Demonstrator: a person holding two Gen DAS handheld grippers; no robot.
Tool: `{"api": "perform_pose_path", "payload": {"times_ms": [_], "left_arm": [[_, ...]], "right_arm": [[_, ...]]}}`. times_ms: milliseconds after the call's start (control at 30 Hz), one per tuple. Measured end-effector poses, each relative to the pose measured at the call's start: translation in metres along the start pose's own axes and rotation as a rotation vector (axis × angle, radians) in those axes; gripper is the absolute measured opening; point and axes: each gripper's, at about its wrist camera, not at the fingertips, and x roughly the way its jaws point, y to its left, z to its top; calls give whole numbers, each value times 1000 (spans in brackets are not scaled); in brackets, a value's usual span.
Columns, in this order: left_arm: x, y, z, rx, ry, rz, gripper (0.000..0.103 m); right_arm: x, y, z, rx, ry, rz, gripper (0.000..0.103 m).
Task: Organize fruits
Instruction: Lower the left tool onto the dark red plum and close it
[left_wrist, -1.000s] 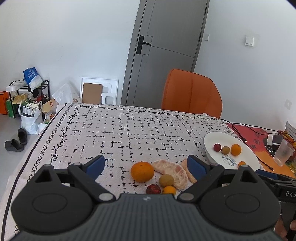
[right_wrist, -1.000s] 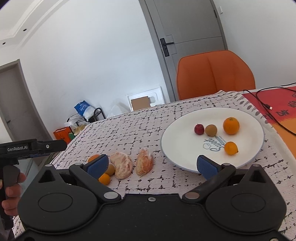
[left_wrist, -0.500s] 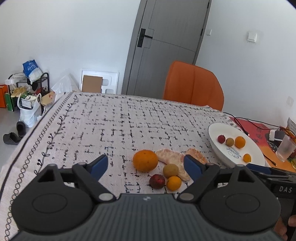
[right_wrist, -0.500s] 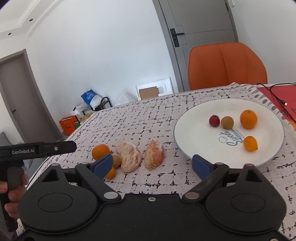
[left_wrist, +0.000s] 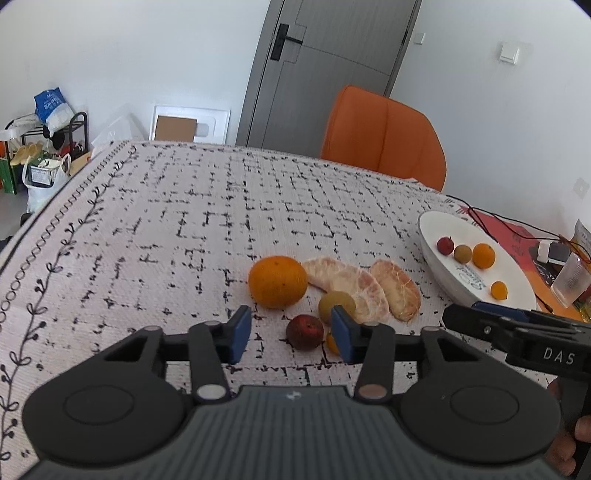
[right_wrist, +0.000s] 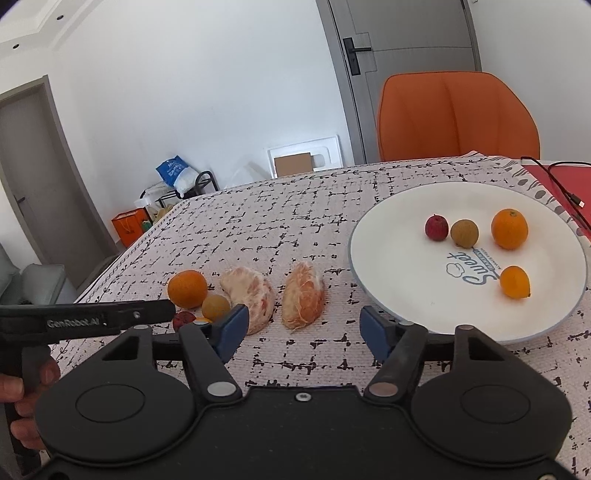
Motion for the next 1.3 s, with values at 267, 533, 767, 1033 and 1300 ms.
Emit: {"api": "perform_pose_path", "payload": {"times_ms": [267,533,767,1033,1300], "left_arm": [[13,-1,-8,-7,25,-31,26],[6,2,-5,-15,10,-28,19],[-1,10,-1,-19,-13,-13,19],[-5,22,-2,-38,-22,-4,19],[-10,30,-1,-49,-31,8,19]], "right_arm": [[6,2,1,-11,13,-3,65],[16,6,0,-30,32,-10,63],[27,10,1,-42,50,-20,53],[41,19,3,-91,55,-67,45],[53,27,3,-140,67,-119,30]]}}
